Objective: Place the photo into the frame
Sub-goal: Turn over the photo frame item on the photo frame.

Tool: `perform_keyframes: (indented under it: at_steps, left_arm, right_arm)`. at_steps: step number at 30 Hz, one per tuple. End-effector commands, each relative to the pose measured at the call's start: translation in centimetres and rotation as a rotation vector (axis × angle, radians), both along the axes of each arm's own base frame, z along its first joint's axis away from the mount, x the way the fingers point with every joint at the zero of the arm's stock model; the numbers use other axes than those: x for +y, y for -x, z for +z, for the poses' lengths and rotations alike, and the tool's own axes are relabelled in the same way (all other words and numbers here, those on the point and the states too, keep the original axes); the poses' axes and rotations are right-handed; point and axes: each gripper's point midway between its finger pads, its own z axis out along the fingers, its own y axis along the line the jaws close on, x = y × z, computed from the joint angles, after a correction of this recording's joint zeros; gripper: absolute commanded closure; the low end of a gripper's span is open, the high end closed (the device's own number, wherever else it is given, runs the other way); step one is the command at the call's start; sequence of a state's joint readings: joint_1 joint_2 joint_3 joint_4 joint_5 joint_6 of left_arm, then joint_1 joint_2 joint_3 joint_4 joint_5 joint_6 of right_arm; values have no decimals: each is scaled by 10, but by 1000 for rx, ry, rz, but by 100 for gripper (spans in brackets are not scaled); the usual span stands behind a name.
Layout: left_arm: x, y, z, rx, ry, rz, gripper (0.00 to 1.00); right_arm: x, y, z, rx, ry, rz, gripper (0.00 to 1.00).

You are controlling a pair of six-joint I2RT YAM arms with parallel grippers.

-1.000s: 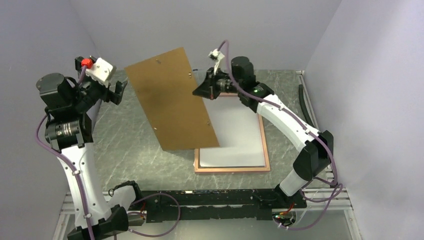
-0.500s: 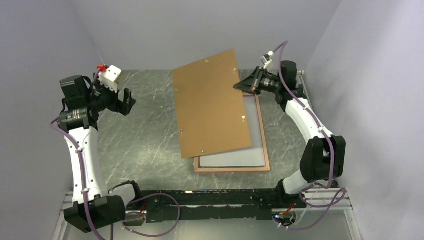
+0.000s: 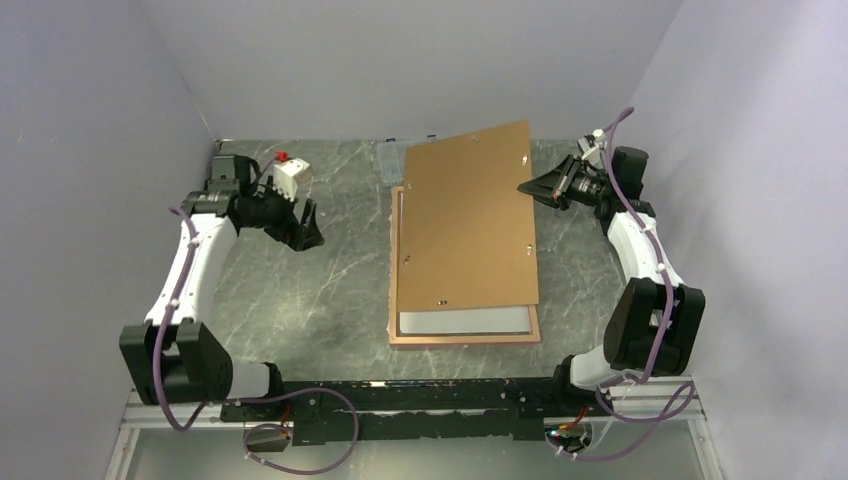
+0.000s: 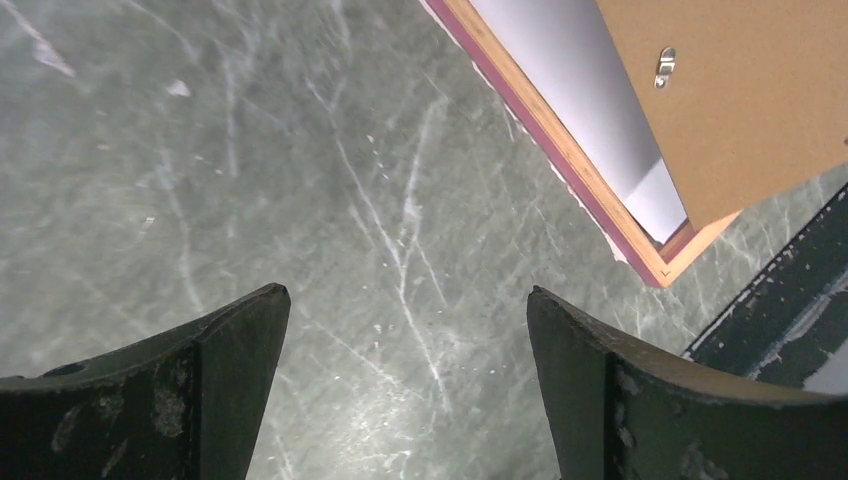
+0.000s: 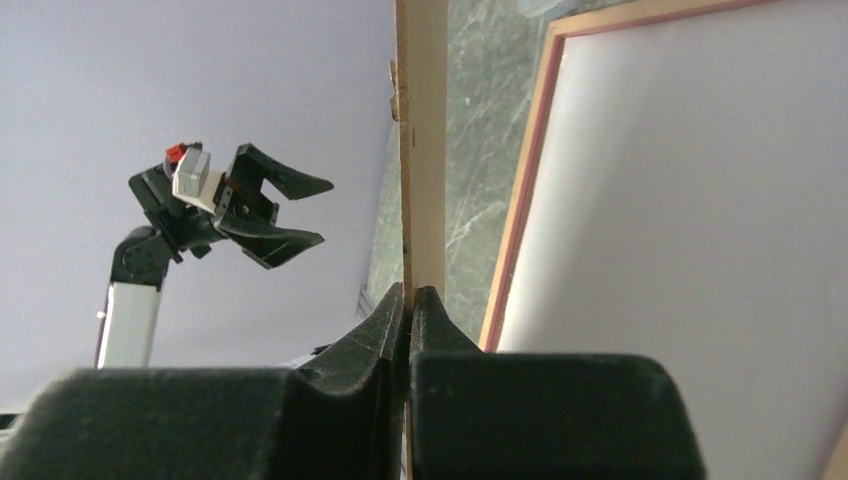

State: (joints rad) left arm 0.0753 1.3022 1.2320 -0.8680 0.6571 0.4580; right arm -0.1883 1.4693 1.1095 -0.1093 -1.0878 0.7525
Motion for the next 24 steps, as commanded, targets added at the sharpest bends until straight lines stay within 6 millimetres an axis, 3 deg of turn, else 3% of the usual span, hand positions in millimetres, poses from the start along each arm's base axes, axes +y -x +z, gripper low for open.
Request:
perform_keyframes:
  at_steps: [1,10,24]
  left_arm:
    - [-9,-14,-15,85,-10,36,6]
    - [-16,-32,-34,125,-6,-16,6]
    - [-17,-38,-53,137,-4,-31,7]
  right_arm:
    - [2,16,1,-33,8,76,100]
    - [-4,13,-45,70,41,81,100]
    - [-8,-3,-77,154,28,65,100]
